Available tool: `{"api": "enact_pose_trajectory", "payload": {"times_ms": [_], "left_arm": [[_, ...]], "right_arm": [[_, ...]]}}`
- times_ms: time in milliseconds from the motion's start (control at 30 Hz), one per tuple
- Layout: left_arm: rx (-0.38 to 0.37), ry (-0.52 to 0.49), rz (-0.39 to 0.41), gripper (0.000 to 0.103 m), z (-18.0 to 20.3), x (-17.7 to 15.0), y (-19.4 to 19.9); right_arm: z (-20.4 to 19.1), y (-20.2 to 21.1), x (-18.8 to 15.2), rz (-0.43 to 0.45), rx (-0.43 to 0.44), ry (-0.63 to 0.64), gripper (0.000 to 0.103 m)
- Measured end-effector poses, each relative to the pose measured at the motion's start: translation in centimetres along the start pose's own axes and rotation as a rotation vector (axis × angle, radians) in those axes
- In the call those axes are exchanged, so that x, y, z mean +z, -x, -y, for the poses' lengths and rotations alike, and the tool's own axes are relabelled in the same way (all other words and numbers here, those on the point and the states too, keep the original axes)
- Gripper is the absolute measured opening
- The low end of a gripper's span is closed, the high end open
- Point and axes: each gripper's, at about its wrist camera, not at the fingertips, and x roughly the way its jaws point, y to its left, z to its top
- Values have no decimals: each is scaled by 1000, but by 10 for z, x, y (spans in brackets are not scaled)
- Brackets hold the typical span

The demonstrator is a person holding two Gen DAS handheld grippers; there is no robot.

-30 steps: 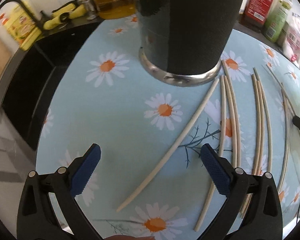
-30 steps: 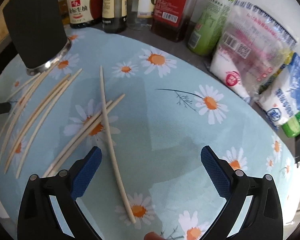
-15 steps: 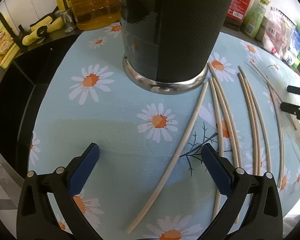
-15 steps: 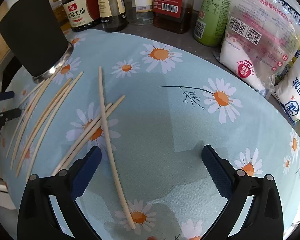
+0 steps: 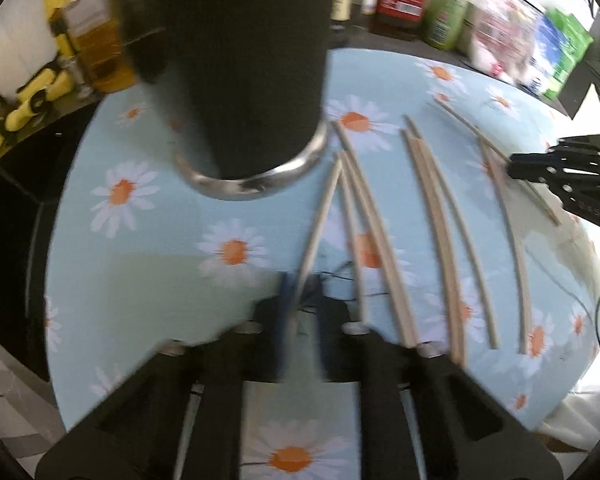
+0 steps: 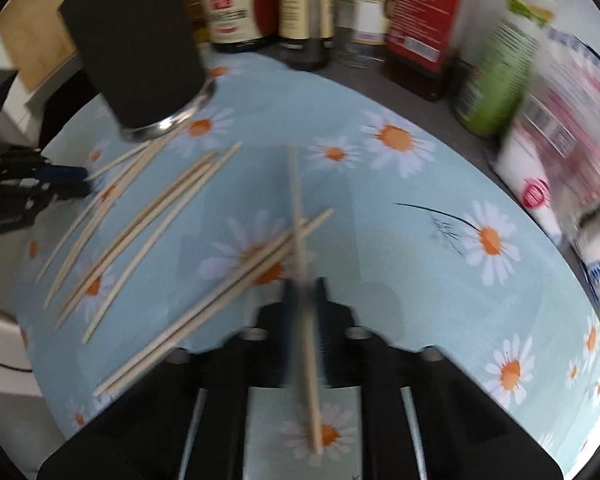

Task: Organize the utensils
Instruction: 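Lower both tools and close each on a wooden chopstick, then lift both held chopsticks up over the black utensil holder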

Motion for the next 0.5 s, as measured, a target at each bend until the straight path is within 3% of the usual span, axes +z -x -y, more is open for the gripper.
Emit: {"api": "enact_pose_trajectory", "payload": {"times_ms": [100,300,500], "left_arm": [[-10,13,-16,5,2,-2,0],[-26,101,-17,5,4,-21,11],[30,141,74,5,3,-38,42]], "right_arm": [[5,3,-4,3,60,-56,5],[11,25,-23,100,201,-156,5],[-6,59,-8,231,282,-74,5]]}}
